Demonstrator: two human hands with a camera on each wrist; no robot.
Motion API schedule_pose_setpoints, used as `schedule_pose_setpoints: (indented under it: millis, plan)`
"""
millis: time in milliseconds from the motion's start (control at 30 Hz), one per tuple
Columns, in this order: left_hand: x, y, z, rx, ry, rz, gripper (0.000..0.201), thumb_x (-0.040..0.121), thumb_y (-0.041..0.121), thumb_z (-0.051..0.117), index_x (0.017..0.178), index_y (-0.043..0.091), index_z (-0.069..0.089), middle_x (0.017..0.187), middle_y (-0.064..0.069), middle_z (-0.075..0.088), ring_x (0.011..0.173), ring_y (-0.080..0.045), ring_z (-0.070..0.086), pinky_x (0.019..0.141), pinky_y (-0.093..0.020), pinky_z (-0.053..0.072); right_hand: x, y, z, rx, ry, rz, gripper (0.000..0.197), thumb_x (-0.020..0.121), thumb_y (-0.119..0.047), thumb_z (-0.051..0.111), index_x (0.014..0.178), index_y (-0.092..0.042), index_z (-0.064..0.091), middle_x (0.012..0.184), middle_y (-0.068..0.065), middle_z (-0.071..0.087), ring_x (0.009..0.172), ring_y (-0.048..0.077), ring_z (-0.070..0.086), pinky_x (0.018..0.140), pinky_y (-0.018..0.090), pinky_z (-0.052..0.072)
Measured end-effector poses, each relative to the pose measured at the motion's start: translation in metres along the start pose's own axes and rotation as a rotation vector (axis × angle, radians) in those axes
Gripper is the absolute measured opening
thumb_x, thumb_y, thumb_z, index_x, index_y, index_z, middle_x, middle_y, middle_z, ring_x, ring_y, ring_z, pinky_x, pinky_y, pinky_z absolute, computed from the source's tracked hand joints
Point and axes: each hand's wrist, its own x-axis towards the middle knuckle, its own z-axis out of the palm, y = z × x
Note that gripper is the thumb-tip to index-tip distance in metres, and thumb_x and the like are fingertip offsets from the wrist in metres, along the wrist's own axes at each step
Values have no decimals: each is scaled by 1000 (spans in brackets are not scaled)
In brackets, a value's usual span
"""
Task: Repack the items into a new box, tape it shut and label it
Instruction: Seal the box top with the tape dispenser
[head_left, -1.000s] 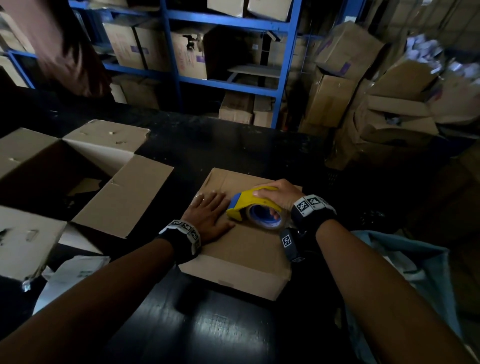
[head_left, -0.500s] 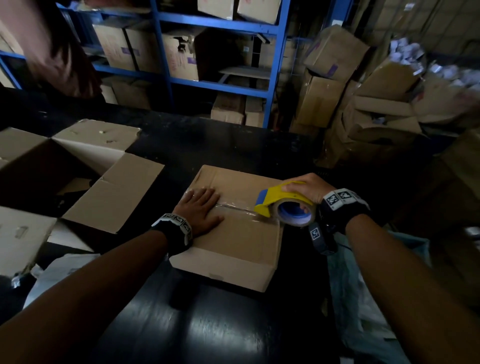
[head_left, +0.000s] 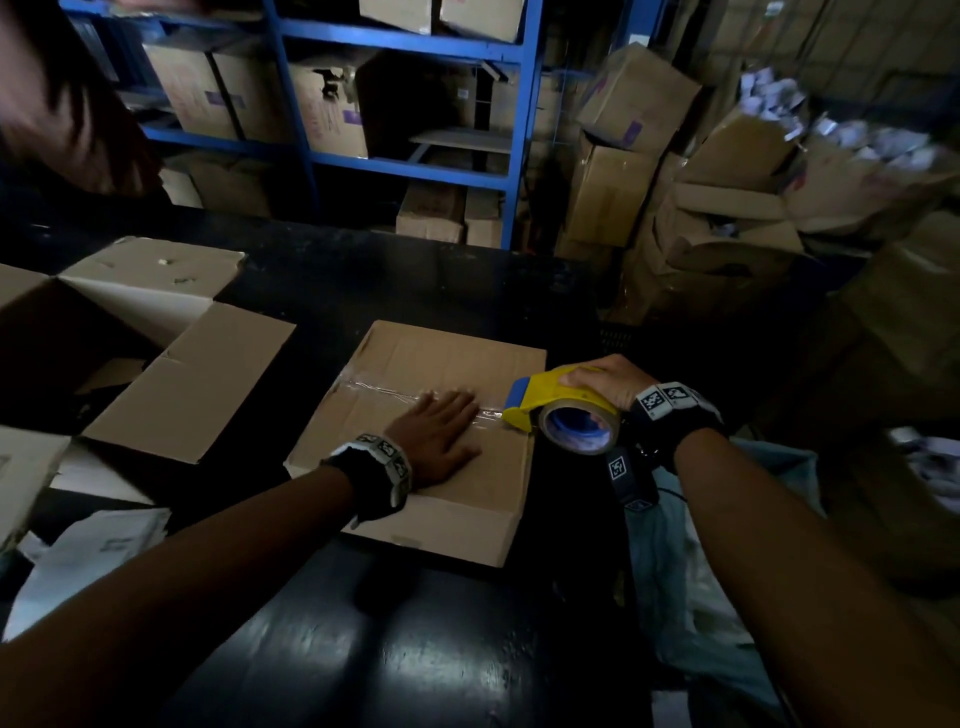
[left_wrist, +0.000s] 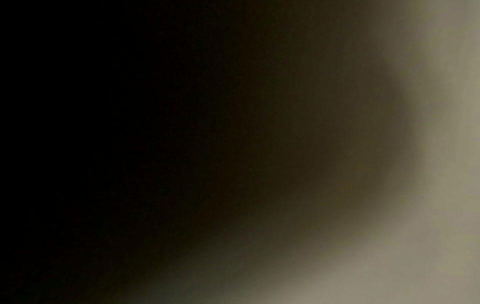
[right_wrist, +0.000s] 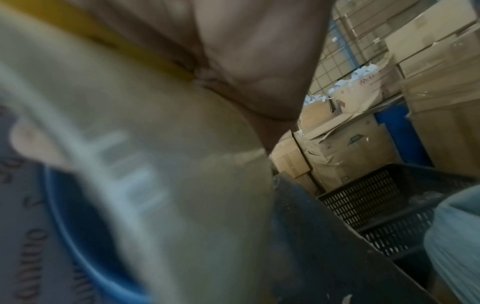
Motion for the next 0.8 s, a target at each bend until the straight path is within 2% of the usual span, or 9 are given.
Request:
schedule_pose_setpoints:
  millis: [100, 200, 300, 367, 433, 500, 733, 800]
  plan:
    - [1, 2, 1, -10, 8, -17, 89, 78, 72, -4, 149, 19, 6, 159, -1, 2, 146, -16, 1, 117, -38, -1, 2, 1, 1, -29, 1, -1, 30, 85, -25, 67, 111, -11, 70, 100, 7, 66, 95, 23, 63, 90, 34, 50]
    - [1, 7, -5, -41, 55, -40, 79, 86, 69, 15, 147, 18, 20, 158, -1, 12, 145, -17, 11, 118, -39, 7, 2, -1, 1, -43, -8, -33, 31, 86, -22, 67, 114, -8, 69, 100, 5, 65, 94, 20, 61, 84, 28, 46]
    - [8, 25, -5, -144, 194, -89, 74, 86, 64, 31, 139, 12, 33, 154, -6, 24, 142, -22, 18, 118, -39, 11, 2, 0, -1, -50, -24, -45, 30, 86, -23, 68, 113, -10, 69, 97, 2, 65, 86, 14, 61, 79, 26, 44]
    - [13, 37, 0, -209, 174, -102, 83, 82, 68, 26, 144, 13, 26, 156, -7, 18, 145, -22, 12, 119, -39, 6, 2, 1, -3, -40, -29, -48, 29, 86, -23, 68, 113, -11, 69, 95, 1, 65, 81, 9, 60, 79, 26, 44]
    - [16, 45, 8, -145, 123, -75, 90, 79, 74, 16, 149, 18, 10, 158, -5, 8, 146, -20, 5, 119, -42, 1, 4, 3, -3, -29, -28, -66, 30, 86, -22, 69, 113, -10, 69, 98, 3, 66, 87, 14, 62, 81, 26, 45]
    - [18, 47, 11, -93, 94, -70, 92, 78, 78, 15, 149, 21, 2, 159, -2, 3, 146, -18, 1, 119, -45, -1, 5, 5, -2, -14, -31, -77, 30, 85, -21, 69, 112, -9, 69, 100, 5, 66, 92, 18, 62, 82, 27, 45]
    - [20, 43, 13, -117, 93, -91, 101, 70, 84, 11, 149, 22, 1, 159, 3, 2, 146, -14, 0, 119, -40, 0, 4, 7, -6, -1, -41, -98, 27, 85, -21, 69, 109, -10, 71, 99, 5, 68, 93, 18, 63, 84, 28, 48]
    - [20, 44, 11, -107, 90, -99, 104, 68, 85, 7, 150, 21, 3, 159, 3, 2, 146, -13, 1, 119, -39, 0, 2, 6, -11, -10, -45, -110, 20, 84, -22, 69, 104, -15, 72, 96, 5, 69, 91, 18, 64, 83, 28, 49]
